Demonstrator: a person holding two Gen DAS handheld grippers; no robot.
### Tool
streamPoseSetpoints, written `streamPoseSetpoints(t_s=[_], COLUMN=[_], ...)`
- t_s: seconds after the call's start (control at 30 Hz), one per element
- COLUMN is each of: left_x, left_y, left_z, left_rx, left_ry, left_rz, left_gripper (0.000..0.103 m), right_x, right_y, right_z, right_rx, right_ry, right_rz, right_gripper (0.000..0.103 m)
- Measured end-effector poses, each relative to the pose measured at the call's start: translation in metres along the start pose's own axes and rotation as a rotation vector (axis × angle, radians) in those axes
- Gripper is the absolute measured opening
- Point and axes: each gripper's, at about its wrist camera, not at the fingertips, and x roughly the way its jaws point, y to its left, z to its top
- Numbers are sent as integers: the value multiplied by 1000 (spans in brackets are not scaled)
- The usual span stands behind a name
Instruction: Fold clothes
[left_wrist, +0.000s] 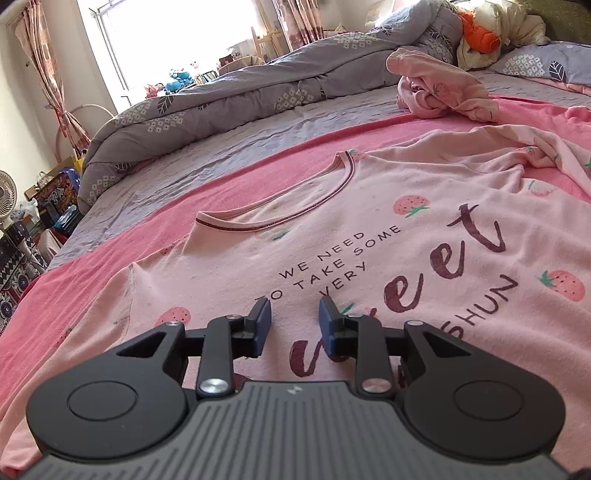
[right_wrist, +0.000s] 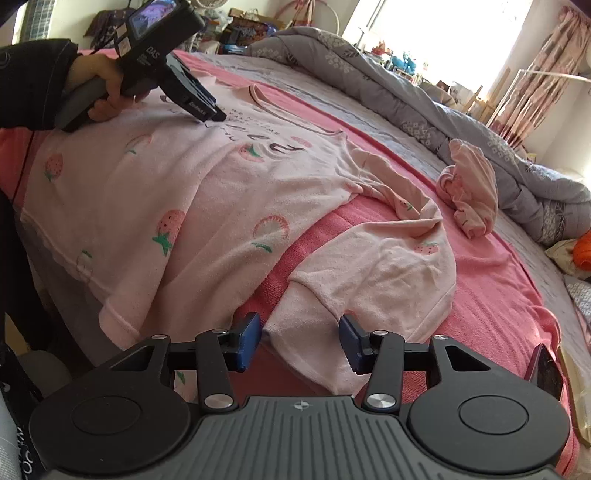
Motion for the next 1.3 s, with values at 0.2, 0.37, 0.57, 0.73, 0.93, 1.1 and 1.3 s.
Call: streamPoseSetpoints(t_s=[0.2,0.37,0.57,0.73,0.93,1.1,1.3], left_x=[0,0,0,0,0,0,0], left_y=[-1,-1,-1,-1,-3,-4,-6], left_z=[-1,-2,-2,-3,-3,-3,-4], left_rx=[2,0,-1,4,16,23,34], left_ry=[-6,-9,-14,-16,-16,-15,-18], left_rz=[3,1,1,5,14,17,25], left_gripper=[35,35,35,35,35,35,35], right_x=[-10,-9,12,42,106,157,157], right_y=[-23,-83,-194,-271,-333,-344,-366], right_z=[17,38,49,48,25,-11,-34], right_rx=[87,180,325,373,426,458,625], right_ry=[-90,-144,-147,-93,50,179,177], right_rz=[-147,-354,-635,-777,-813,-851,-730], right_gripper=[8,8,8,8,8,8,9])
